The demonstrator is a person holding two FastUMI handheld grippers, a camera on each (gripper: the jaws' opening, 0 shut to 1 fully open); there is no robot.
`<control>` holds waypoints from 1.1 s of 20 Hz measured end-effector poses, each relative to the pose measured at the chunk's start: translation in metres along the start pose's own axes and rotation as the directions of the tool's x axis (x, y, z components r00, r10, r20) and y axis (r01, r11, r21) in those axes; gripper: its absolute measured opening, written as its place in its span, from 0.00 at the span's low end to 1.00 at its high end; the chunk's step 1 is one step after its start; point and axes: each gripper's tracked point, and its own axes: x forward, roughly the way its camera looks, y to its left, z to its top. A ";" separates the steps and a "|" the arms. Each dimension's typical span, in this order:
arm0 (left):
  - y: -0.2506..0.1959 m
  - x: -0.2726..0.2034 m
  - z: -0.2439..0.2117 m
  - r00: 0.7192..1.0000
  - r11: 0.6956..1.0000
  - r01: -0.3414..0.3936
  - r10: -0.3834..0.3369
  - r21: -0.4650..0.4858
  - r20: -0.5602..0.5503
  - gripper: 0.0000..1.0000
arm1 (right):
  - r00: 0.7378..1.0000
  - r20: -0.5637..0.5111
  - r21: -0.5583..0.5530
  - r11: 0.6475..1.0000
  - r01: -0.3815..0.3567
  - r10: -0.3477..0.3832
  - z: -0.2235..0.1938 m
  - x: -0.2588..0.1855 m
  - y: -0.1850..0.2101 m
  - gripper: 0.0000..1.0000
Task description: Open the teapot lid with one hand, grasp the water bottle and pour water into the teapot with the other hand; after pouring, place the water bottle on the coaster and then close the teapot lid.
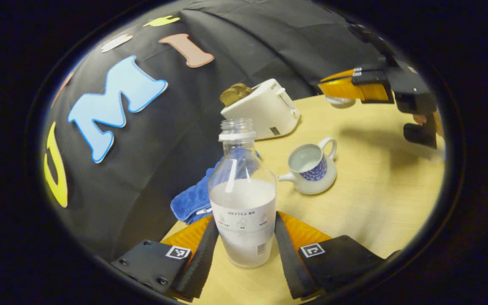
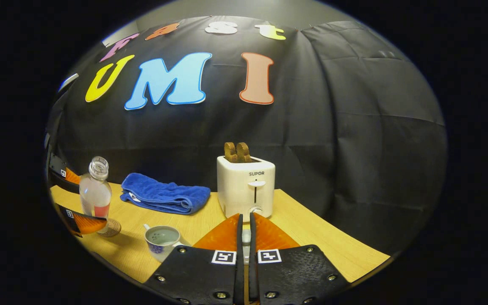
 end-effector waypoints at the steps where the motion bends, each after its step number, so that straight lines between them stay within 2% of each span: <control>1: 0.001 0.003 0.001 1.000 0.999 0.009 -0.008 0.043 -0.018 0.81 | 1.000 -0.007 0.010 1.000 0.004 -0.004 -0.002 0.000 -0.004 0.04; 4: 0.004 0.011 0.005 0.998 0.981 0.010 0.002 0.195 -0.059 0.81 | 0.999 -0.039 0.028 0.999 0.037 -0.036 -0.010 0.002 -0.016 0.04; 8: 0.010 0.022 0.011 0.996 0.933 0.023 0.012 0.360 -0.094 0.82 | 0.997 -0.042 0.016 0.998 0.066 -0.065 -0.010 0.002 -0.025 0.04; 11: 0.018 0.028 0.008 0.990 0.869 0.042 0.030 0.494 -0.137 0.81 | 0.996 -0.033 -0.005 0.996 0.086 -0.086 -0.006 -0.001 -0.033 0.04; 14: 0.028 0.030 0.004 0.982 0.791 0.057 0.065 0.609 -0.176 0.81 | 0.994 -0.024 -0.005 0.995 0.103 -0.103 -0.002 -0.004 -0.039 0.04; 19: 0.023 0.027 0.007 0.977 0.690 0.089 0.082 0.718 -0.199 0.82 | 0.995 -0.031 0.021 0.995 0.099 -0.098 -0.002 -0.004 -0.040 0.04; 22: 0.026 0.027 0.016 0.974 0.601 0.074 0.128 0.796 -0.187 0.81 | 0.996 -0.028 0.018 0.996 0.089 -0.088 -0.001 -0.005 -0.035 0.05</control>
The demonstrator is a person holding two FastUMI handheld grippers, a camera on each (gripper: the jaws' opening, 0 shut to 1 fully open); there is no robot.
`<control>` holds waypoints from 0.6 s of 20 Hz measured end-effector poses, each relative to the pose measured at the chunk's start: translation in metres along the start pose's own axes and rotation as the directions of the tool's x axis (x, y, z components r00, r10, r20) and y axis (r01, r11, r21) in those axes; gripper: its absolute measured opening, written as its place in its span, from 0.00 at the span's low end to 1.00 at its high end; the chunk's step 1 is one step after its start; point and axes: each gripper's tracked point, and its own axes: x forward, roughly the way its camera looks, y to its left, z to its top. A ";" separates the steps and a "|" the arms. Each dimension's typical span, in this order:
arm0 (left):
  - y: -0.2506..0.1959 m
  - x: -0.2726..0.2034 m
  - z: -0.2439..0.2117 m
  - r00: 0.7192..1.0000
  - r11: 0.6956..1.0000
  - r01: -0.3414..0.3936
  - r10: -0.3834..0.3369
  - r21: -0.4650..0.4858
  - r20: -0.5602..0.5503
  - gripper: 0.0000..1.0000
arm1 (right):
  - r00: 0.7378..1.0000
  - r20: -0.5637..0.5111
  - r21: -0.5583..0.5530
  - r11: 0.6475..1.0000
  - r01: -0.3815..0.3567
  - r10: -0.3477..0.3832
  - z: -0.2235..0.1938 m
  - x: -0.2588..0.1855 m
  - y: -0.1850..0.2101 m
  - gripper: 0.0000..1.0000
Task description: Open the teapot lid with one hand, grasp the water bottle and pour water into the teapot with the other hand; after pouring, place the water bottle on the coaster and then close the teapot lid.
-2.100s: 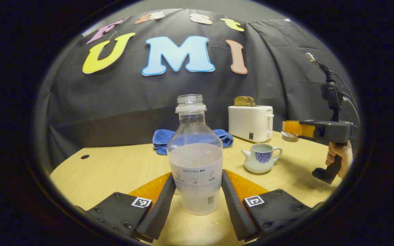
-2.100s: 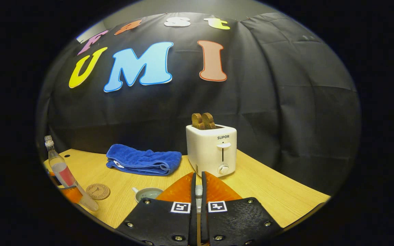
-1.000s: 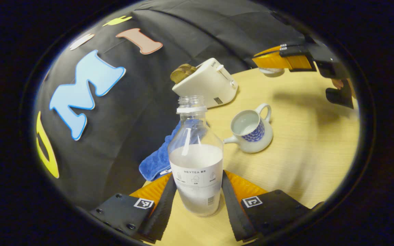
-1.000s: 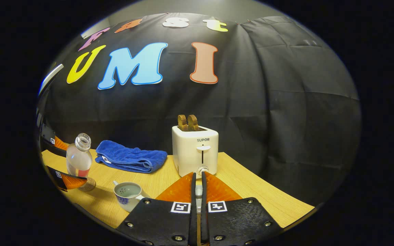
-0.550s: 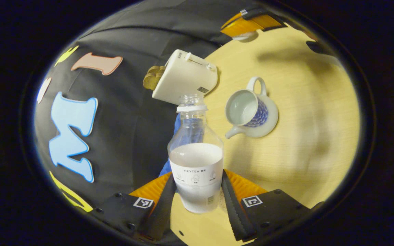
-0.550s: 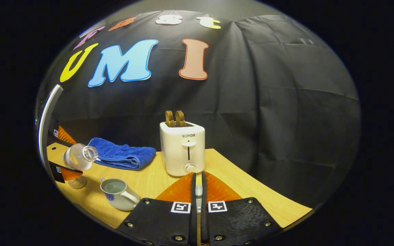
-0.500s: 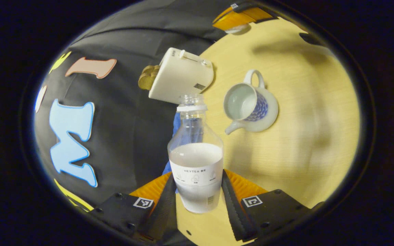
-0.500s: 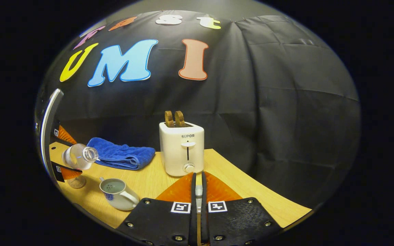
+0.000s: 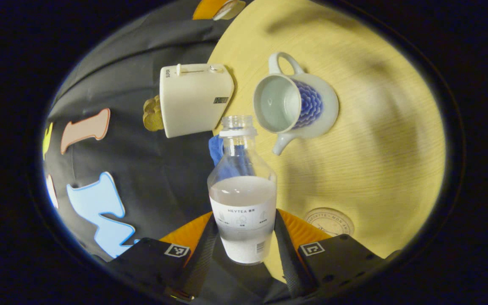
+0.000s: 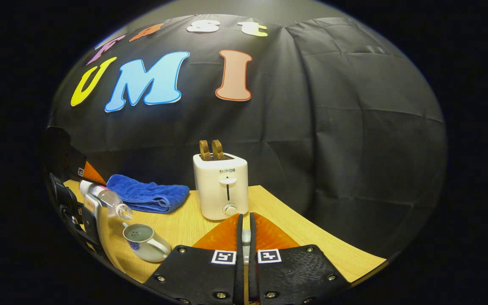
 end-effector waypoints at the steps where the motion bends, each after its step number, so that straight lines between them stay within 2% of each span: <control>1: -0.001 -0.002 0.002 1.000 1.000 0.000 0.000 0.022 -0.005 0.81 | 1.000 0.002 -0.004 1.000 -0.002 0.002 0.001 0.000 0.002 0.05; 5: -0.002 -0.006 0.009 1.000 0.990 0.003 0.001 0.143 -0.025 0.81 | 1.000 0.011 -0.007 1.000 -0.009 0.009 0.004 -0.002 0.004 0.05; 9: 0.000 -0.010 0.008 0.999 0.980 0.007 0.003 0.199 -0.046 0.81 | 1.000 0.014 0.016 1.000 -0.022 0.021 0.006 -0.003 0.006 0.05; 12: 0.009 -0.012 0.006 0.997 0.959 -0.011 0.031 0.282 -0.069 0.81 | 0.999 0.021 0.016 0.999 -0.030 0.029 0.008 -0.004 0.009 0.05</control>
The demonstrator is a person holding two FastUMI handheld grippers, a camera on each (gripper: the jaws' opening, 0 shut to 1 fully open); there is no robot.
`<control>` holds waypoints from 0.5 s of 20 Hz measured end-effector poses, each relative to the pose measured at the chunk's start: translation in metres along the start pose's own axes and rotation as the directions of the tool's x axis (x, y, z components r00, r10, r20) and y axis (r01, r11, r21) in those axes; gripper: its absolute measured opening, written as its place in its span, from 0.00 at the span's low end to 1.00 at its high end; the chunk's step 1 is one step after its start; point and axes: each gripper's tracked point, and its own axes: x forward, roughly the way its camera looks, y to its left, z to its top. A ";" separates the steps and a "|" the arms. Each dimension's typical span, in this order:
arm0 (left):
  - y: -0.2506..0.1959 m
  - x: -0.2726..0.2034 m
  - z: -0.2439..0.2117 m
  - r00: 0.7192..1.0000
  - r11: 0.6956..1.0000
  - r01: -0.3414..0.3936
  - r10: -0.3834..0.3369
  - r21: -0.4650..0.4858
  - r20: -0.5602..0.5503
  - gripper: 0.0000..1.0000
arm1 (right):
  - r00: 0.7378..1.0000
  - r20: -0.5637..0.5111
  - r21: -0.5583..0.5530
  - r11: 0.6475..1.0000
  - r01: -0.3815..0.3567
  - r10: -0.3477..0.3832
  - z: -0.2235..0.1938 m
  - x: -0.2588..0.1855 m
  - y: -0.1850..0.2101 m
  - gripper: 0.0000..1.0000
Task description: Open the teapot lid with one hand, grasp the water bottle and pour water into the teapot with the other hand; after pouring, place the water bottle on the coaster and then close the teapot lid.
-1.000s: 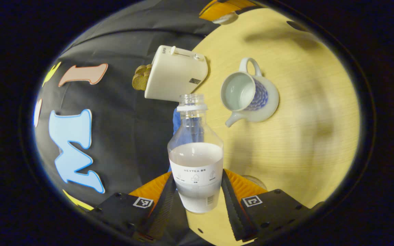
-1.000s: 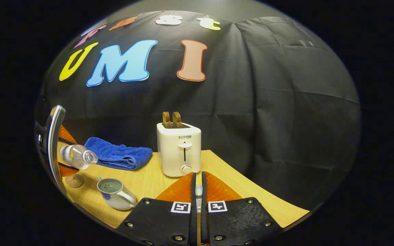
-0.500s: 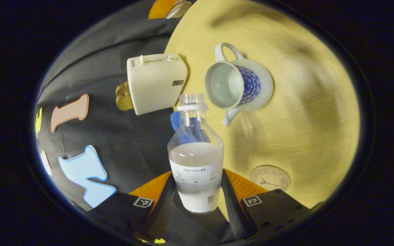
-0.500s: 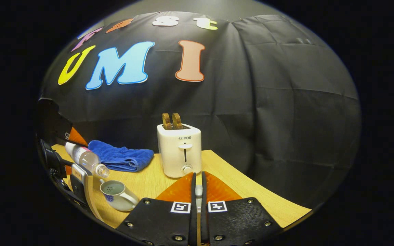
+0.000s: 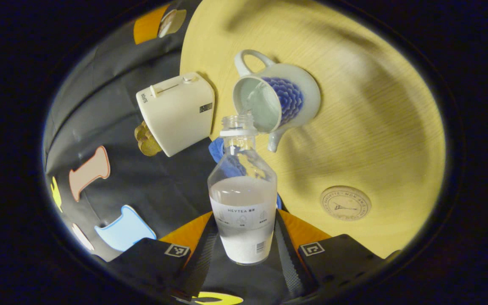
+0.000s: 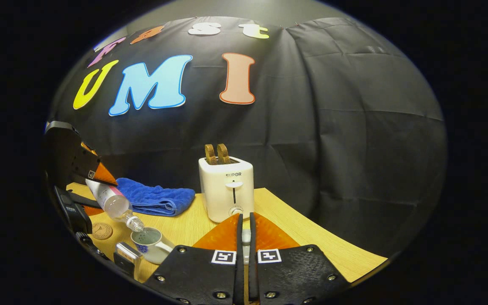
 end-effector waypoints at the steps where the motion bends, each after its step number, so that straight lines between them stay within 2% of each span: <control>1: 0.001 -0.001 -0.001 1.000 1.000 -0.002 0.002 0.015 -0.009 0.81 | 1.000 0.004 -0.001 1.000 -0.003 0.003 0.001 -0.001 0.001 0.05; 6: 0.006 -0.003 -0.003 0.999 0.998 0.016 -0.014 0.068 -0.029 0.81 | 1.000 0.014 -0.010 1.000 -0.011 0.011 0.004 -0.002 0.005 0.05; 10: 0.013 -0.009 -0.003 0.999 0.988 0.021 -0.014 0.153 -0.049 0.81 | 1.000 0.013 -0.003 1.000 -0.021 0.021 0.004 -0.002 0.006 0.05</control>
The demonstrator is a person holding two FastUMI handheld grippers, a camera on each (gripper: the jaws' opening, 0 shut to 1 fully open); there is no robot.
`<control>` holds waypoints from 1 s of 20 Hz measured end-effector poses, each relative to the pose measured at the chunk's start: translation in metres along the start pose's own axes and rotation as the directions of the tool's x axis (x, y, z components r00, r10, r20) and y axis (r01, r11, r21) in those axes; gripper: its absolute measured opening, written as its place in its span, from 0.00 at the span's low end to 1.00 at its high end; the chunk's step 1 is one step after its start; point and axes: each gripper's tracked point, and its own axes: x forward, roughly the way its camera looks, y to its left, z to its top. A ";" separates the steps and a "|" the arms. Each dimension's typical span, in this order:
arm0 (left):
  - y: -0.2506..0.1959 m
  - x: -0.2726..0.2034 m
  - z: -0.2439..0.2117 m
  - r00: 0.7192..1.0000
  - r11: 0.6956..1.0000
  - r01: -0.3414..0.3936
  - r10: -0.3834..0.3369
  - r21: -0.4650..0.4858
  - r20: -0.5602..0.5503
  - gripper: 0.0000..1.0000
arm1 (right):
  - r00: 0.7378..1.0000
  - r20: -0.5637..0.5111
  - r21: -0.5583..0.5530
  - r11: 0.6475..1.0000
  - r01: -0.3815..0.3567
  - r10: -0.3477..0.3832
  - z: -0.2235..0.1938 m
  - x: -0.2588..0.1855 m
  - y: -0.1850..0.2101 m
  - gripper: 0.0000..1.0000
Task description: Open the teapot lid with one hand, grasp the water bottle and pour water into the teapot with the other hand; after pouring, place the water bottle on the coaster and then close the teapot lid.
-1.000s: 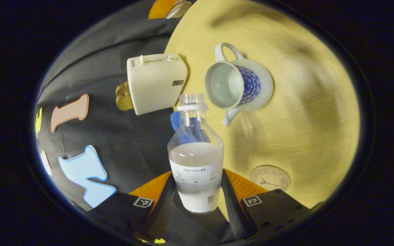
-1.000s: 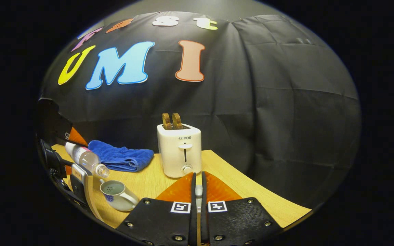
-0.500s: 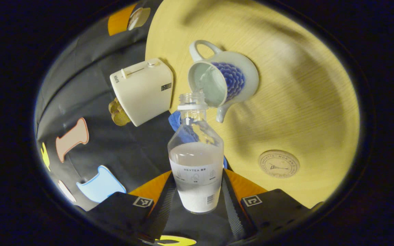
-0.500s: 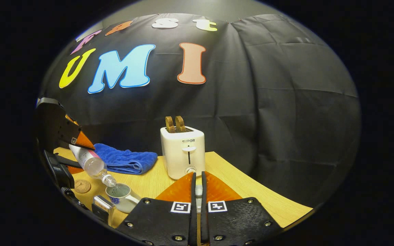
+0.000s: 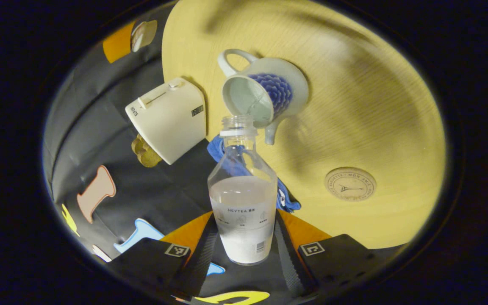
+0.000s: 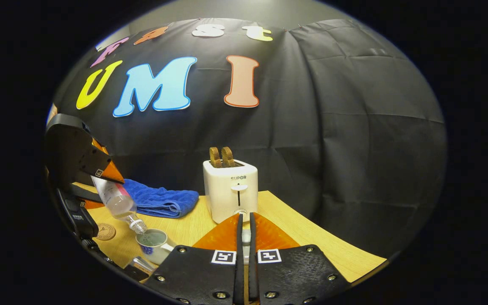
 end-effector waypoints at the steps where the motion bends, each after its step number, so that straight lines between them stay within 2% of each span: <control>1: 0.000 -0.002 0.002 1.000 1.000 0.003 -0.003 0.008 0.000 0.81 | 1.000 -0.001 0.003 1.000 0.000 0.000 -0.001 0.000 0.000 0.05; 7: 0.018 -0.010 -0.002 0.999 0.991 -0.029 0.034 0.131 -0.036 0.81 | 1.000 0.002 0.009 1.000 -0.003 0.003 0.000 -0.001 0.001 0.05; 20: 0.026 -0.018 -0.004 0.997 0.981 -0.033 0.044 0.191 -0.056 0.81 | 1.000 0.005 0.022 1.000 -0.015 0.014 0.002 0.000 0.002 0.05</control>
